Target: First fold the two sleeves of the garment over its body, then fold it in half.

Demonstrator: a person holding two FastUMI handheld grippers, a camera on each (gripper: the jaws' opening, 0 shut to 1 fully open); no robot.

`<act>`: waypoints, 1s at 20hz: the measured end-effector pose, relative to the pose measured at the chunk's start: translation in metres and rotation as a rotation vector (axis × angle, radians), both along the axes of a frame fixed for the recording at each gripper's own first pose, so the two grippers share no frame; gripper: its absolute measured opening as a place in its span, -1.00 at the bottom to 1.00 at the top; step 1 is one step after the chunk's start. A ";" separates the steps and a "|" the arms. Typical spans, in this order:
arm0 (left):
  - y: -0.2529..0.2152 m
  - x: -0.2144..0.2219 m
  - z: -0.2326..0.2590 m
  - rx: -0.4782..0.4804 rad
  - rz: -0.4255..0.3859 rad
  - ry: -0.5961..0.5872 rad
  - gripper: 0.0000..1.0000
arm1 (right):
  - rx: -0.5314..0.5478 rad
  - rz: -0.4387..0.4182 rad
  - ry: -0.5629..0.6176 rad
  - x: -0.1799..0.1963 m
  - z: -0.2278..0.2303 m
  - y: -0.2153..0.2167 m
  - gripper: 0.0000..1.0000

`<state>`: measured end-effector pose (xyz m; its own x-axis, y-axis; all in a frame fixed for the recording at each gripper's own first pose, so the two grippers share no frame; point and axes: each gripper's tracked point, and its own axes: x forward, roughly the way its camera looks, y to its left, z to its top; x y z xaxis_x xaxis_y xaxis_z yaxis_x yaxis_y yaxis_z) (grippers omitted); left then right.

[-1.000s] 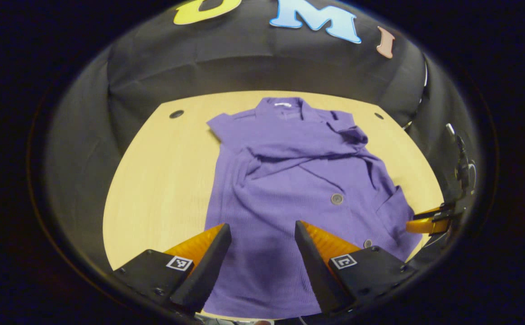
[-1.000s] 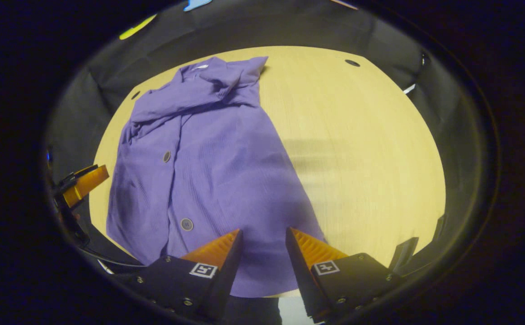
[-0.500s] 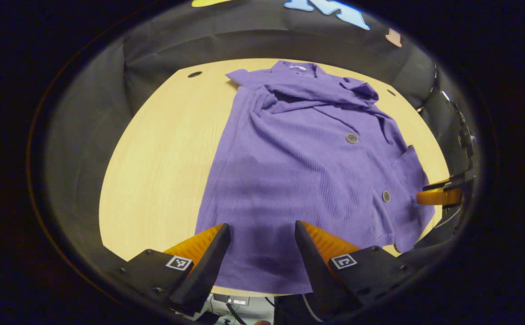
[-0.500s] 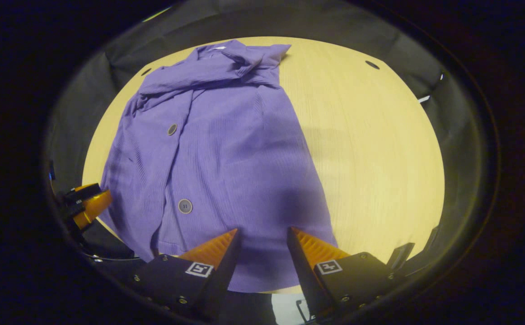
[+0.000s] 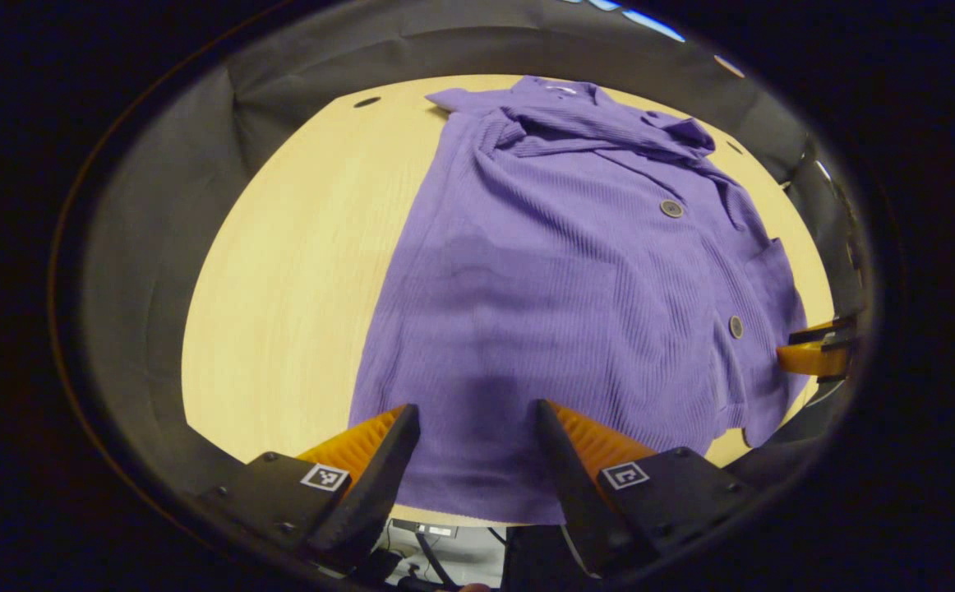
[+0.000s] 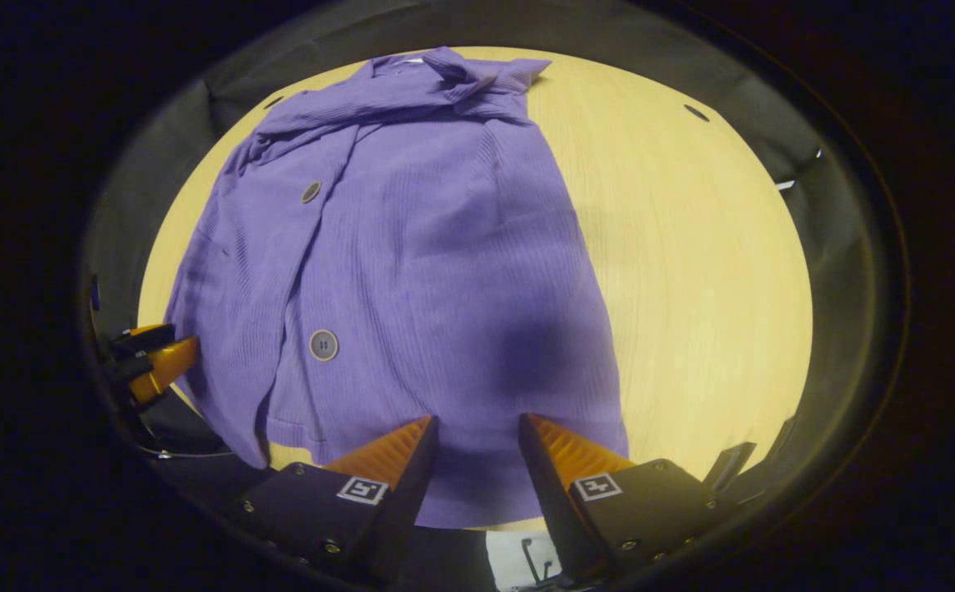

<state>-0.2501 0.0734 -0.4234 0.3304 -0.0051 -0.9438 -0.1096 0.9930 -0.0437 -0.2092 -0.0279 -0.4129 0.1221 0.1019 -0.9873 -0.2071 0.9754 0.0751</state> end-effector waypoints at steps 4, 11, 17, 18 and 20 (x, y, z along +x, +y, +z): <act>0.000 0.001 -0.002 -0.038 0.036 0.039 0.90 | -0.027 -0.004 0.030 -0.003 -0.001 -0.001 0.43; -0.020 0.017 0.000 -0.015 -0.086 -0.030 0.41 | -0.055 0.007 0.076 0.001 -0.001 0.004 0.41; -0.029 0.027 0.001 -0.032 -0.090 -0.030 -0.75 | -0.062 0.020 0.091 0.010 -0.003 -0.001 0.27; -0.029 0.027 -0.001 -0.040 -0.086 -0.019 -0.77 | -0.054 -0.020 0.074 0.012 -0.003 -0.002 -0.18; -0.027 0.029 -0.001 -0.040 -0.069 0.000 -0.77 | -0.029 -0.061 0.061 0.010 -0.002 -0.001 -0.86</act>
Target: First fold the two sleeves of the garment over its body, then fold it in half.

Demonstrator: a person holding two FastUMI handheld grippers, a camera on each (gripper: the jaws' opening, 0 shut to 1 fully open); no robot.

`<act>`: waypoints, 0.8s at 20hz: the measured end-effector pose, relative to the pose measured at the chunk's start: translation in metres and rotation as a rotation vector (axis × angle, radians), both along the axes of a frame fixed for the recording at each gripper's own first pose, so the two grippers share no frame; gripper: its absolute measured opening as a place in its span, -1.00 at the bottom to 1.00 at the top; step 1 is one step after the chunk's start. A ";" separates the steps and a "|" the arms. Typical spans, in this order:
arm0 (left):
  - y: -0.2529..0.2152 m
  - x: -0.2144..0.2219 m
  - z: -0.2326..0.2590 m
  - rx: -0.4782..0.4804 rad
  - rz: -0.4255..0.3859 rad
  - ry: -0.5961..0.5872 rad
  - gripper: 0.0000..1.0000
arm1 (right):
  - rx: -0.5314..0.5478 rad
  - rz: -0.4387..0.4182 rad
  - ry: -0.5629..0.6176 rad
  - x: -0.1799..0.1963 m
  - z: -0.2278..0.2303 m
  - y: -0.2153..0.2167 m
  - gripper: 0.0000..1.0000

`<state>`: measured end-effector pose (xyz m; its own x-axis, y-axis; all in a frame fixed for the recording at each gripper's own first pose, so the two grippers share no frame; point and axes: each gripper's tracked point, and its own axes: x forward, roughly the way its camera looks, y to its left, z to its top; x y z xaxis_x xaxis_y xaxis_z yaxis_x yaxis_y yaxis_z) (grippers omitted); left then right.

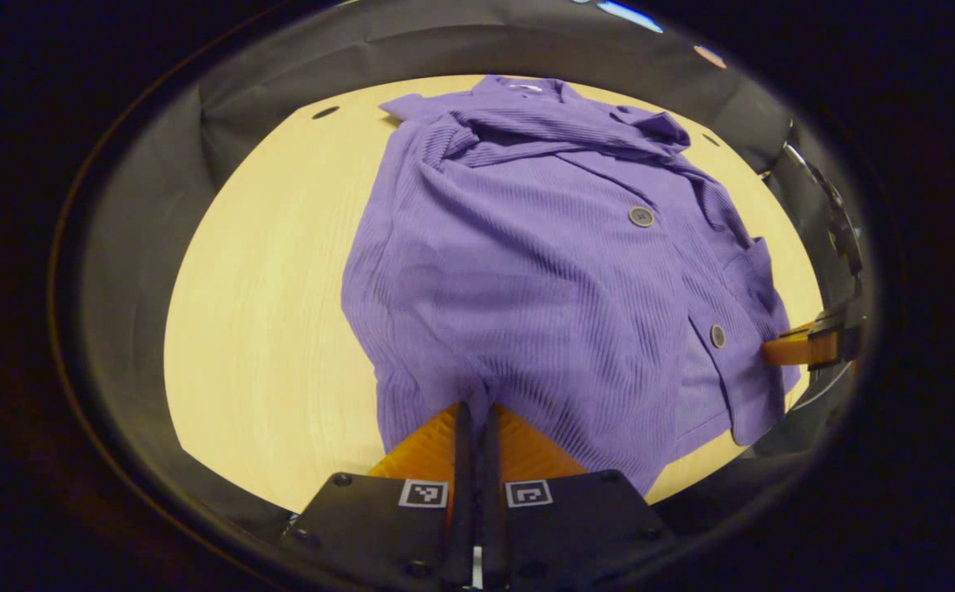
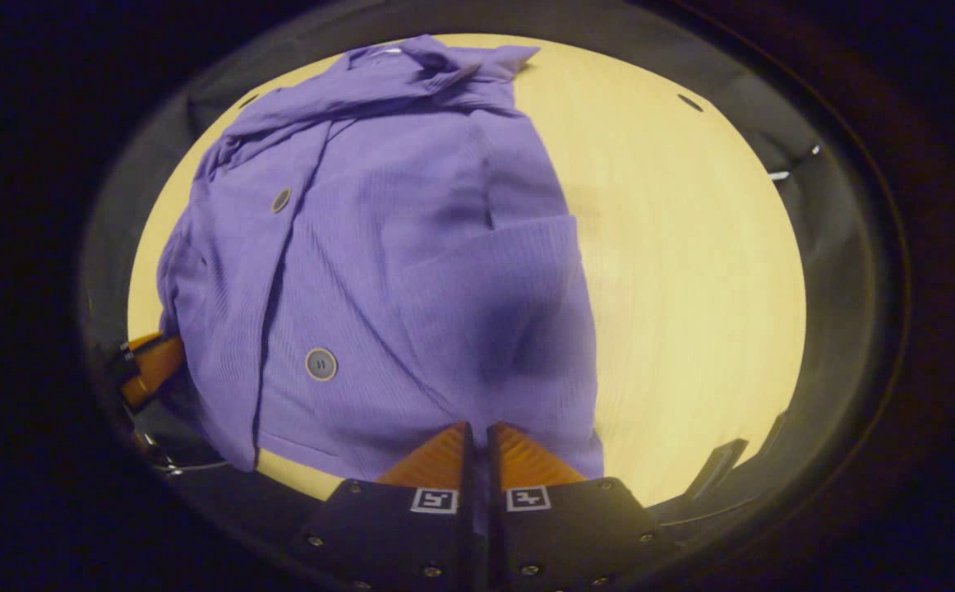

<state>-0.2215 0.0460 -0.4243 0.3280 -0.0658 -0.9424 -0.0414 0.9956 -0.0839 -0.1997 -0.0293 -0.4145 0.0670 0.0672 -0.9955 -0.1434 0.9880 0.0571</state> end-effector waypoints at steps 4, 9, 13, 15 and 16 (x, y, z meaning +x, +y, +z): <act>0.000 0.000 0.001 0.005 0.000 -0.023 -0.82 | 0.006 0.000 -0.056 0.003 0.006 0.001 -0.87; 0.006 0.006 0.008 -0.004 0.040 -0.069 -0.88 | 0.055 -0.076 -0.087 0.003 0.007 0.007 -0.99; 0.010 0.011 0.029 -0.035 0.093 -0.104 -0.85 | 0.108 -0.144 -0.113 0.013 0.026 0.012 -0.99; 0.012 0.016 0.039 -0.045 0.109 -0.117 -0.85 | 0.131 -0.150 -0.120 0.017 0.035 0.016 -0.99; 0.013 0.021 0.043 -0.047 0.114 -0.127 -0.88 | 0.141 -0.152 -0.125 0.020 0.041 0.018 -0.99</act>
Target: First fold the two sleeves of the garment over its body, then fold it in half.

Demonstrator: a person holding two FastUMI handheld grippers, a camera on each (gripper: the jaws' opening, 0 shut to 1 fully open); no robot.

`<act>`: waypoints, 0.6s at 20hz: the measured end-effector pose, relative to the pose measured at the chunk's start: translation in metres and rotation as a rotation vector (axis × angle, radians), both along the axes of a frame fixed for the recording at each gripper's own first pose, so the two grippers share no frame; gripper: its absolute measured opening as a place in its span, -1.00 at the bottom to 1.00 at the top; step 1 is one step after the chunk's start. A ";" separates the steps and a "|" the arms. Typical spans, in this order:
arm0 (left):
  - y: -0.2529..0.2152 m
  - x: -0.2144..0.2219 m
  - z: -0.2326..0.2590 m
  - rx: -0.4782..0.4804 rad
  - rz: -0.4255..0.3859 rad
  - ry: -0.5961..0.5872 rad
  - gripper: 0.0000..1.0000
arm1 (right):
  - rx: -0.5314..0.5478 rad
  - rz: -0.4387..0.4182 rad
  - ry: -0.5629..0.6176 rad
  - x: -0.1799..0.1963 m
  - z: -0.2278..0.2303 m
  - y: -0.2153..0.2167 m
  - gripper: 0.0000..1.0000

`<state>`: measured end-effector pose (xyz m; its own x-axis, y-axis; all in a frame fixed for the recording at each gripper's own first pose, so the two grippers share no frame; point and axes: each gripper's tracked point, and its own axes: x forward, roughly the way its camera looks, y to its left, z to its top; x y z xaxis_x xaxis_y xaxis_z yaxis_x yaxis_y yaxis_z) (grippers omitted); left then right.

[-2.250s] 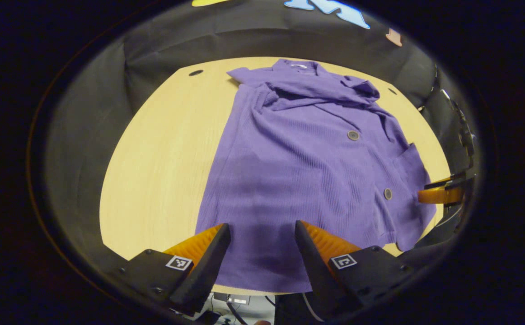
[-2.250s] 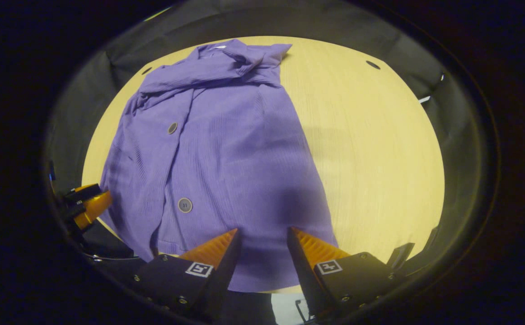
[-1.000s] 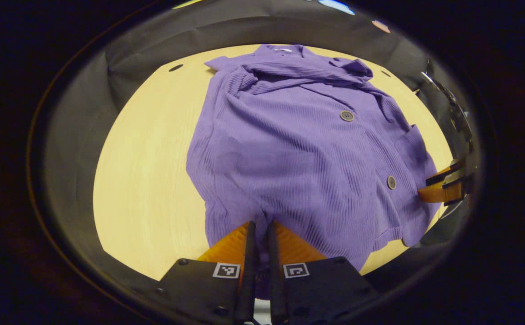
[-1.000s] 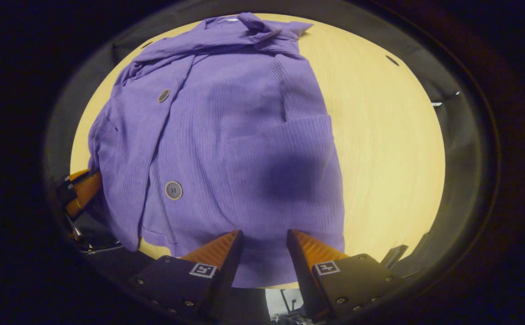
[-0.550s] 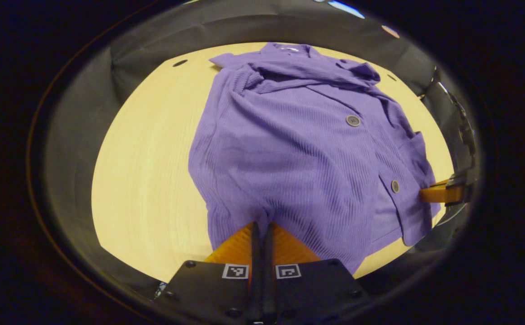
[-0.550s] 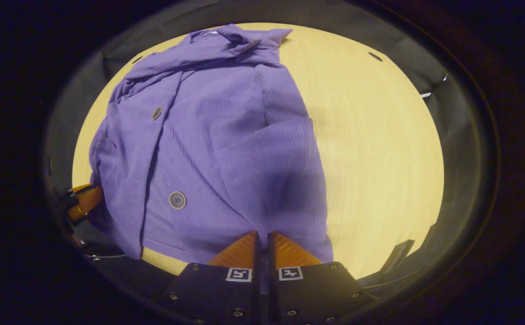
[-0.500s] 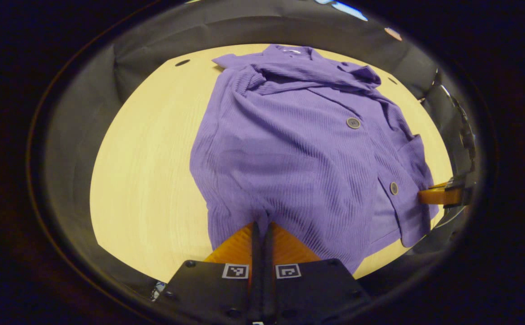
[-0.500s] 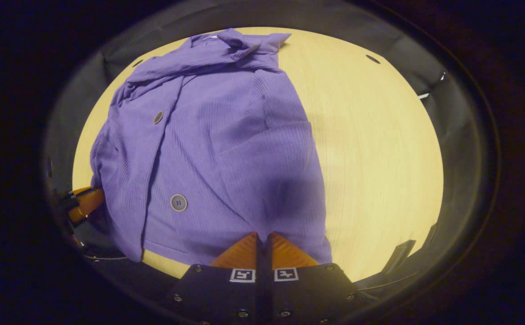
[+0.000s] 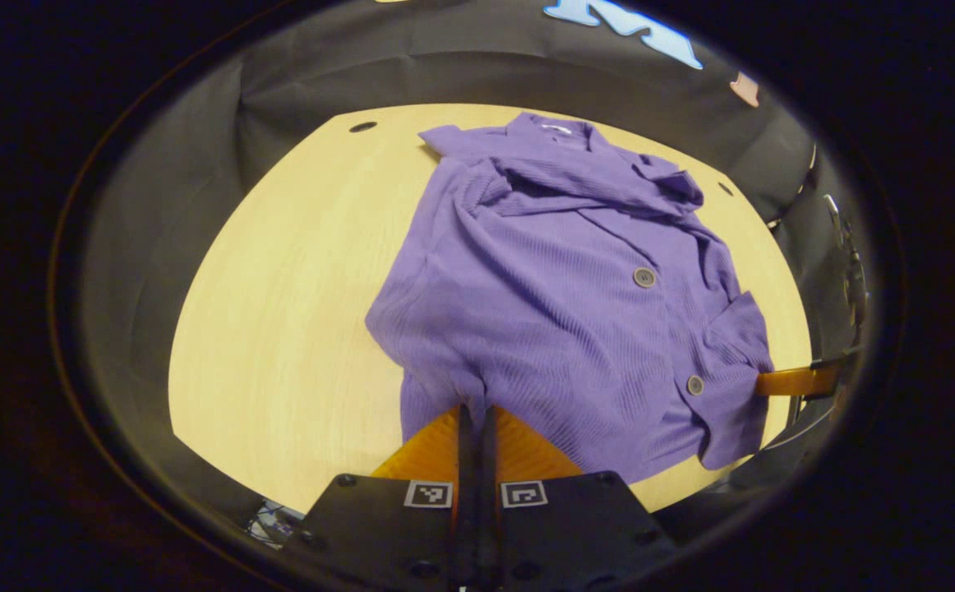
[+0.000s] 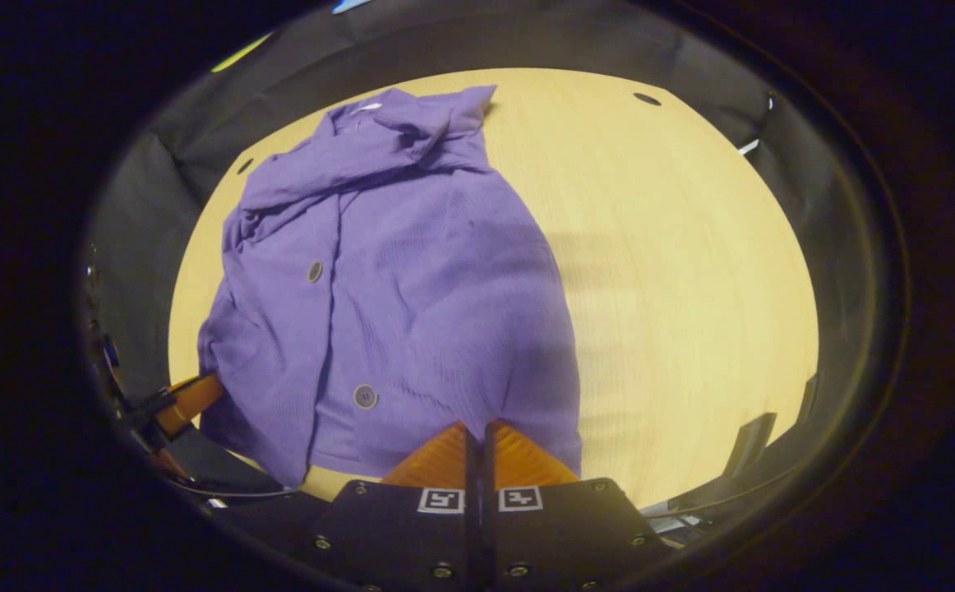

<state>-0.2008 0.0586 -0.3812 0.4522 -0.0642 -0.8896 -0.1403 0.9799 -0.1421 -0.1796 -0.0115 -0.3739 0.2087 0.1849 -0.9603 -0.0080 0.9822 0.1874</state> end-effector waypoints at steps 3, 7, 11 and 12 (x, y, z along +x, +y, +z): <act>0.002 0.020 0.021 -0.023 0.025 -0.046 -0.88 | 0.027 -0.009 -0.032 0.013 0.016 0.006 -0.99; 0.008 0.053 0.048 -0.044 0.048 -0.109 -0.85 | 0.063 -0.019 -0.088 0.044 0.039 0.014 -0.99; 0.014 0.087 0.066 -0.041 0.051 -0.158 -0.85 | 0.082 -0.027 -0.148 0.082 0.058 0.015 -0.99; 0.016 0.095 0.069 -0.040 0.050 -0.168 -0.85 | 0.086 -0.028 -0.162 0.092 0.062 0.016 -0.99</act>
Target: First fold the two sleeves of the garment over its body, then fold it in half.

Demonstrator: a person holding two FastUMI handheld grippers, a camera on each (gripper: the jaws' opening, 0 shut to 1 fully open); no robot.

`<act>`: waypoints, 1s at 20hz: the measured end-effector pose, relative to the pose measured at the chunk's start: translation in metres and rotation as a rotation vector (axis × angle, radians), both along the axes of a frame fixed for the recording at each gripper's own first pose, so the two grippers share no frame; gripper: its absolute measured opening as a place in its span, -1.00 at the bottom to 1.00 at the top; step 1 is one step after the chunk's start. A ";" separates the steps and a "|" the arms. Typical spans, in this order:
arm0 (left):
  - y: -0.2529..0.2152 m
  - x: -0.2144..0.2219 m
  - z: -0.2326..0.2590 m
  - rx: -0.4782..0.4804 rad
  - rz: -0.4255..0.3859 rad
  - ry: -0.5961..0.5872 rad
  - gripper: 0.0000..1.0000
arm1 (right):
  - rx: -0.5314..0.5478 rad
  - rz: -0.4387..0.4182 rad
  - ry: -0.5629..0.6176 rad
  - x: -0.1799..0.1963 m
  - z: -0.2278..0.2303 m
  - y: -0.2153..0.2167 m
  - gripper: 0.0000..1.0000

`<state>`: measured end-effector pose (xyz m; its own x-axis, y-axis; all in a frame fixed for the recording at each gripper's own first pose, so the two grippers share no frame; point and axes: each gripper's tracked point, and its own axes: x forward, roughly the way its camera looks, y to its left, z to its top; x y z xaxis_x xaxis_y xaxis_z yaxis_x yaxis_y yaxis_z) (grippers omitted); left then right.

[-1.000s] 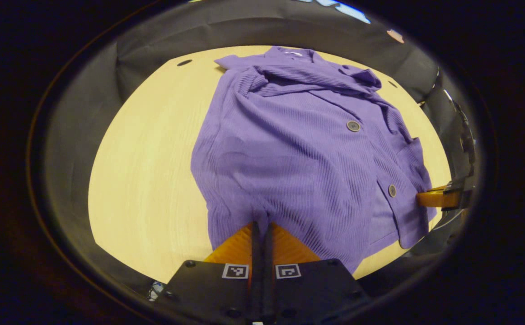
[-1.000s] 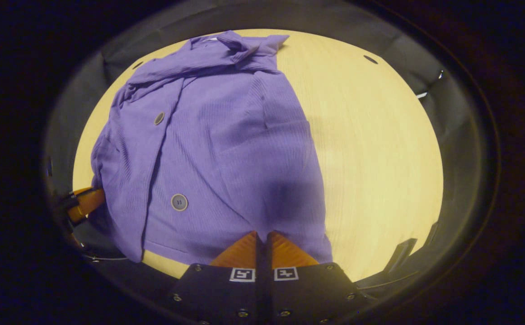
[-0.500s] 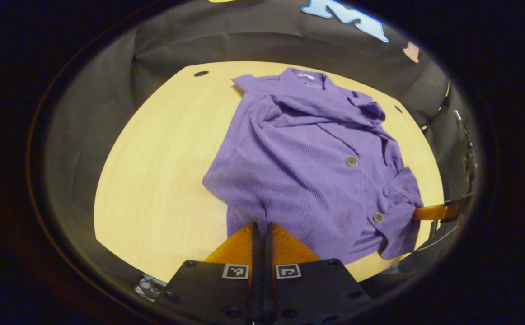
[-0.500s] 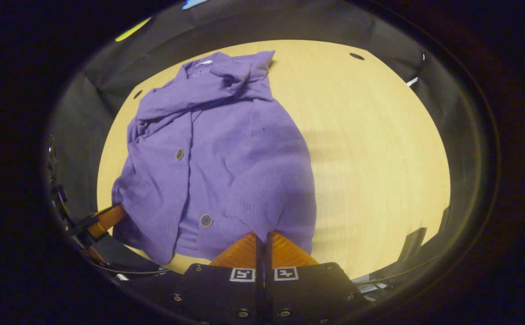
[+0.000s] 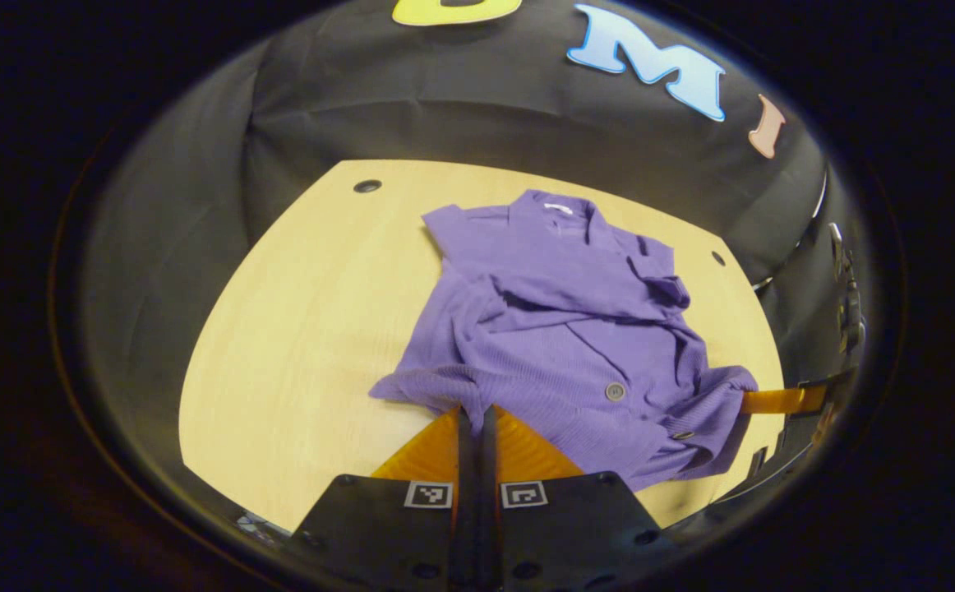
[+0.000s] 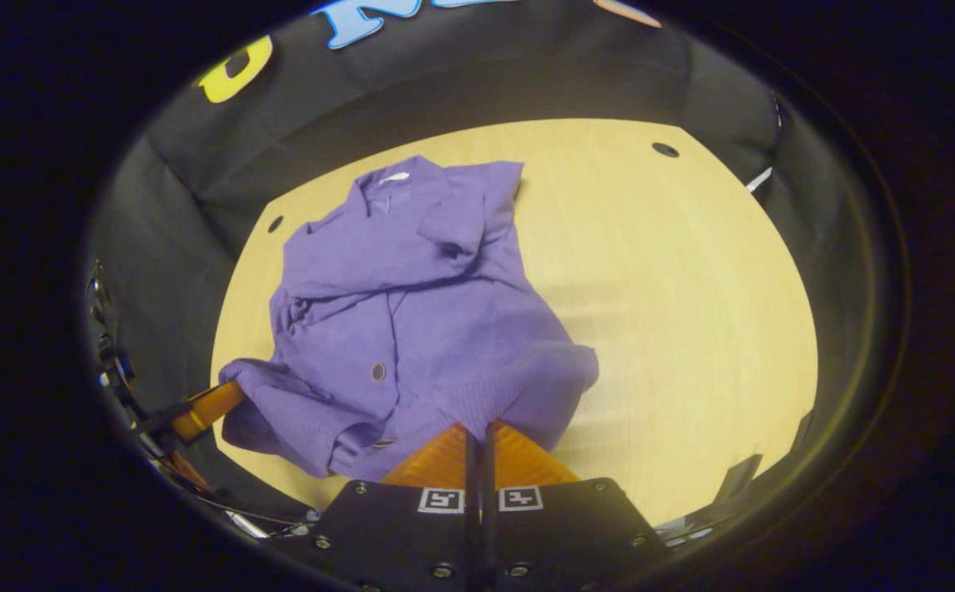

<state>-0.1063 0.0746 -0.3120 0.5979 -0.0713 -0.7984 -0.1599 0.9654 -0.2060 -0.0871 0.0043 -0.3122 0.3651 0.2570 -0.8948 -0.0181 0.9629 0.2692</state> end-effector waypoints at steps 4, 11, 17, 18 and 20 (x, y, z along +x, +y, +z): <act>0.008 0.043 0.015 0.015 0.007 -0.056 -0.85 | 0.018 -0.012 -0.056 0.046 0.015 0.001 -0.99; 0.025 0.127 0.041 0.001 0.054 -0.144 -0.87 | 0.020 -0.005 -0.142 0.125 0.037 -0.002 -0.99; 0.036 0.224 0.070 -0.010 0.059 -0.239 -0.87 | 0.019 -0.003 -0.210 0.207 0.052 -0.002 -0.99; 0.037 0.237 0.071 -0.003 0.053 -0.247 -0.87 | 0.021 -0.004 -0.220 0.219 0.055 -0.001 -0.99; 0.039 0.260 0.069 0.012 0.045 -0.255 -0.86 | 0.019 -0.002 -0.240 0.242 0.056 0.001 -0.99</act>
<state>0.1533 0.1134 -0.2434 0.7825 -0.0313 -0.6218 -0.1471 0.9612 -0.2335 0.1550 0.0058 -0.2560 0.5673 0.2720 -0.7773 -0.0816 0.9578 0.2756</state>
